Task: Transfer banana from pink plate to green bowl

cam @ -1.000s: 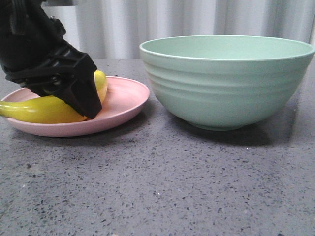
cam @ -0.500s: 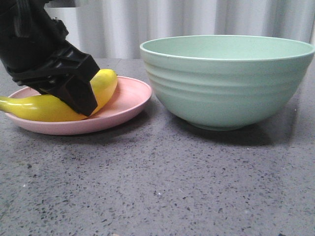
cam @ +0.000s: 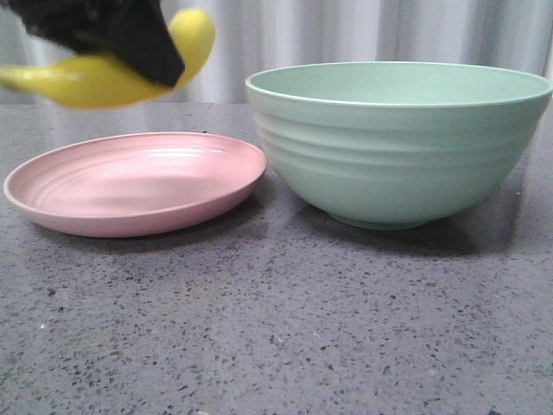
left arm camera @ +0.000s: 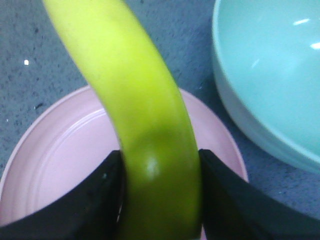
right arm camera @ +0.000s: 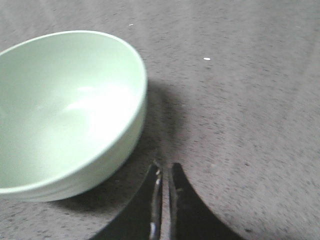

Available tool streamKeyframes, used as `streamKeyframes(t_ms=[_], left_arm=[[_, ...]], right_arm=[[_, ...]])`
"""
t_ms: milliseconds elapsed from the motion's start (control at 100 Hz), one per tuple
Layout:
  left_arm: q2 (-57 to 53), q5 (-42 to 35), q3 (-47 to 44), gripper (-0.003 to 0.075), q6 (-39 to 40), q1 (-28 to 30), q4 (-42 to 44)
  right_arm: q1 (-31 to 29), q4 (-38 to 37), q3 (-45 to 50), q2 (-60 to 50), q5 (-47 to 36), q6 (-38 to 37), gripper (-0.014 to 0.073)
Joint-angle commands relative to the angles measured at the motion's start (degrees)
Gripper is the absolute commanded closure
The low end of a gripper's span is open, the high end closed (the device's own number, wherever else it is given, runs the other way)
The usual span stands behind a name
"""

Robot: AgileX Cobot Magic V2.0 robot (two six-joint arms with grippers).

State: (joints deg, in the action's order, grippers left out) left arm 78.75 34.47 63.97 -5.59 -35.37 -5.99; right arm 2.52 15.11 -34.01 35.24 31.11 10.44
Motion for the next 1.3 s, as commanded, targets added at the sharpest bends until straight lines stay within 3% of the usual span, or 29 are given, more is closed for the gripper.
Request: streamKeyframes(t_ms=[0,200,300,580,770,1290], left_arm=[[-3.29,-2.63,2.82,0.0479,-0.12,-2.24,-1.08],[-3.33,-3.35,3.33,0.0479,-0.12,-8.63,-1.08],[-3.33,-5.17,3.35,0.0479,-0.12,-10.78,-1.08],[-3.22,-5.68,3.99,0.0479,-0.12,-13.1,-2.28],[-3.22,-5.68,3.99,0.0479,-0.12,-13.1,-3.02],[-3.22,-3.41,3.99,0.0478,-0.12,-13.1,-3.91]], right_arm=[[2.15,-0.42,-7.17,5.13,1.85,0.4,0.0571],[6.25,4.7,-18.94,16.63,7.65,0.3,0.0191],[7.76,11.83,-23.42,21.27,7.79,0.3,0.0092],[9.91,28.73,-33.68,33.26,8.28,0.3,0.0084],[11.41,34.6,-37.23,39.56,7.74,0.3,0.0085],[12.88,38.79,-40.27,48.65,8.06,0.3,0.0101]])
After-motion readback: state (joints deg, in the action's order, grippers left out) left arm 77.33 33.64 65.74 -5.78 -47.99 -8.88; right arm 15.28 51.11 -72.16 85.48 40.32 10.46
